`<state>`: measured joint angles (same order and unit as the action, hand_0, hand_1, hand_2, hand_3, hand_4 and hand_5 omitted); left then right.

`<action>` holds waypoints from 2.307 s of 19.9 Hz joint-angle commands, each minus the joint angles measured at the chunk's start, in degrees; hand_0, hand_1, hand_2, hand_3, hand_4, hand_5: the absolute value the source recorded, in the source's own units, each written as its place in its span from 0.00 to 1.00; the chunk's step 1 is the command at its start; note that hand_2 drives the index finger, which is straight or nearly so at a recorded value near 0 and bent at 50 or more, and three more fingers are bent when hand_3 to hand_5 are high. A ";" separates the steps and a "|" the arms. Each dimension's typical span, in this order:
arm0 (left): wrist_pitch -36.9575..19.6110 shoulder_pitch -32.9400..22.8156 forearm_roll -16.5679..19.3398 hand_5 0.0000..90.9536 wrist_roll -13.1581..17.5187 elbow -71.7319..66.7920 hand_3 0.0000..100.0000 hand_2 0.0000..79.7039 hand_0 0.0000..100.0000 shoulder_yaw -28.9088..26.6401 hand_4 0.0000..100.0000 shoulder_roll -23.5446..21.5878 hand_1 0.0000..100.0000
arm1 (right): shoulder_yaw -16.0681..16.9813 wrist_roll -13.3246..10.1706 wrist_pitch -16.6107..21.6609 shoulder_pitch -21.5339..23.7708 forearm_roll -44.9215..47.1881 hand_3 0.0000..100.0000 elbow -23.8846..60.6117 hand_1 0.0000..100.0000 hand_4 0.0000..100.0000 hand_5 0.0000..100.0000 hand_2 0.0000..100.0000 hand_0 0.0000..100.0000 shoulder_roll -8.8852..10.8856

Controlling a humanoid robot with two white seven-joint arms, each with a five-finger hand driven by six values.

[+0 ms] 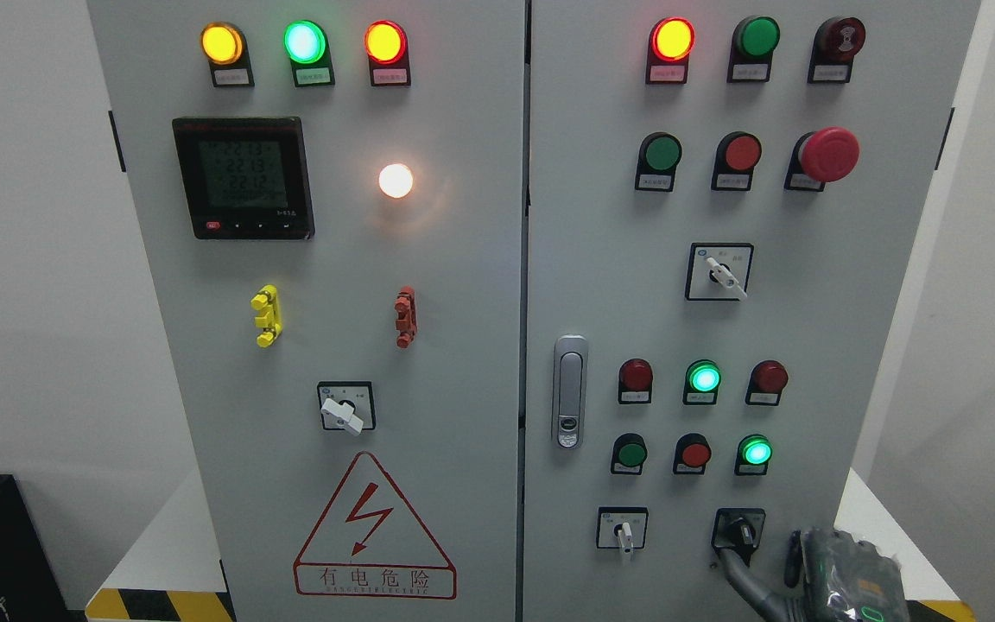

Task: Flip black knob to close circuit

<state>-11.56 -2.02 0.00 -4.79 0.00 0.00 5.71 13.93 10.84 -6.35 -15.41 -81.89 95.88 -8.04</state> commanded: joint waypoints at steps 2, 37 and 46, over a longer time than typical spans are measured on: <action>0.04 0.00 1.23 0.00 -0.04 -1.23 0.00 0.00 0.00 1.14 0.00 0.00 0.00 | 1.54 -0.11 0.37 -0.15 -0.02 0.94 -0.08 0.09 0.75 0.74 0.77 0.00 0.31; 0.04 0.00 1.23 0.00 -0.04 -1.23 0.00 0.00 0.00 1.14 0.00 0.00 0.00 | 4.79 0.06 2.13 -0.59 0.07 0.93 -0.60 0.12 0.75 0.74 0.77 0.00 0.75; 0.04 0.00 1.23 0.00 -0.04 -1.23 0.00 0.00 0.00 1.14 0.00 0.00 0.00 | 4.71 0.06 2.13 -1.03 0.51 0.93 -0.43 0.11 0.75 0.74 0.77 0.00 0.66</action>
<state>-11.56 -2.02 0.00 -4.79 0.00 0.00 5.72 18.15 11.03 -4.16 -16.20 -81.60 95.32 -7.41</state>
